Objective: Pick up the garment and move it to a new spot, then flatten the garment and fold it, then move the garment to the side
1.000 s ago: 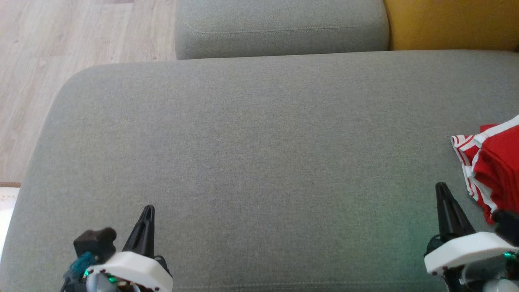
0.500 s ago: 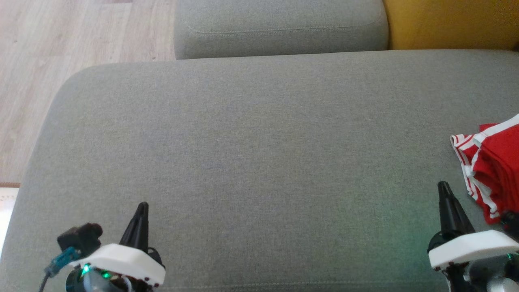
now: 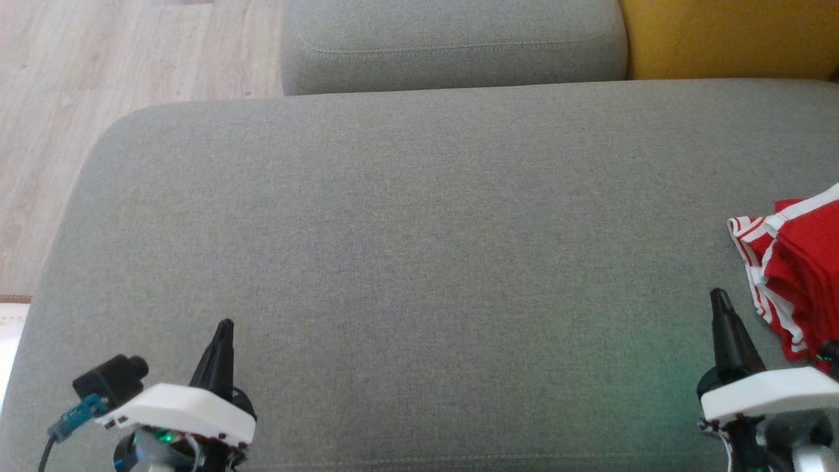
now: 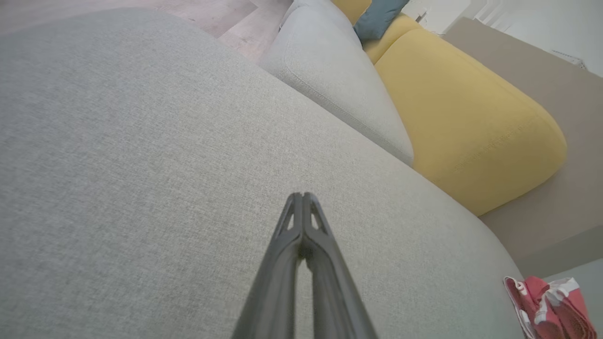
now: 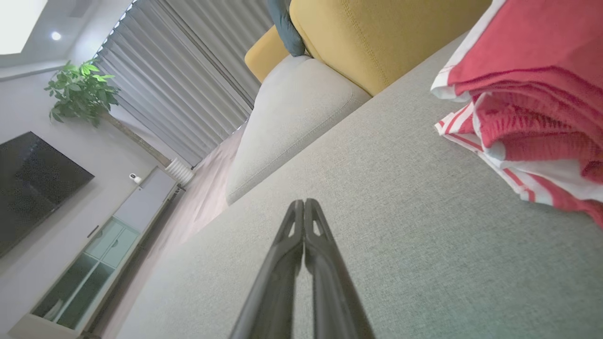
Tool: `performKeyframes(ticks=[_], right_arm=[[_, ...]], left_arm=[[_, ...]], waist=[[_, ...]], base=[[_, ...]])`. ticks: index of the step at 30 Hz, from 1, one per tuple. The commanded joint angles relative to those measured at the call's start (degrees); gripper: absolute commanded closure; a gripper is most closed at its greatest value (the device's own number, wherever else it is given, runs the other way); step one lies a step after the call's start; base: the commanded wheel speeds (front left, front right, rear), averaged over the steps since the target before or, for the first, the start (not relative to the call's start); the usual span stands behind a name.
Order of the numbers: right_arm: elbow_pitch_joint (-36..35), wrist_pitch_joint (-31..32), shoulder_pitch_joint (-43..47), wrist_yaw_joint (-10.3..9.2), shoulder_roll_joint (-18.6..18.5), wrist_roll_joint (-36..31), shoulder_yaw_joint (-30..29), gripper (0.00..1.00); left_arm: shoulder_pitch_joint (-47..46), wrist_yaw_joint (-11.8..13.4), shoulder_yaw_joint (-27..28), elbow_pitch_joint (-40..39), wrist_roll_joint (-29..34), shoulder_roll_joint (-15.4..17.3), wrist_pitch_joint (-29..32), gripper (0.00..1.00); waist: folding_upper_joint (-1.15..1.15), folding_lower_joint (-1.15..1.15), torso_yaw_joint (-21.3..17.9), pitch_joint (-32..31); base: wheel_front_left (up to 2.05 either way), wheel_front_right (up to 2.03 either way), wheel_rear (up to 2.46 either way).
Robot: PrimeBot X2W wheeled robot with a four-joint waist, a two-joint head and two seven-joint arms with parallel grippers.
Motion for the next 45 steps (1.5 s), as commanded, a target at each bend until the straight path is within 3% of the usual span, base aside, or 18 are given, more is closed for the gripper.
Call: performKeyframes(ticks=[1,45], right_arm=[[-1.58,-0.08,-3.05,-0.02,-0.23,1.72,0.10,1.00],[4.24,0.20,-7.22,-0.03,-0.36,30.46,-0.20,1.00]], left_arm=[[-3.19,-0.74,2.12,-1.38,-1.40,0.27,0.23,1.00],[-6.03,-7.13,11.44,1.68,-26.99,-3.86,6.18,1.00]], waist=[[0.00,0.00,-0.01,0.01],[0.00,0.00,-0.34,0.20]], base=[[0.00,0.00,0.00],[0.00,0.00,0.00]])
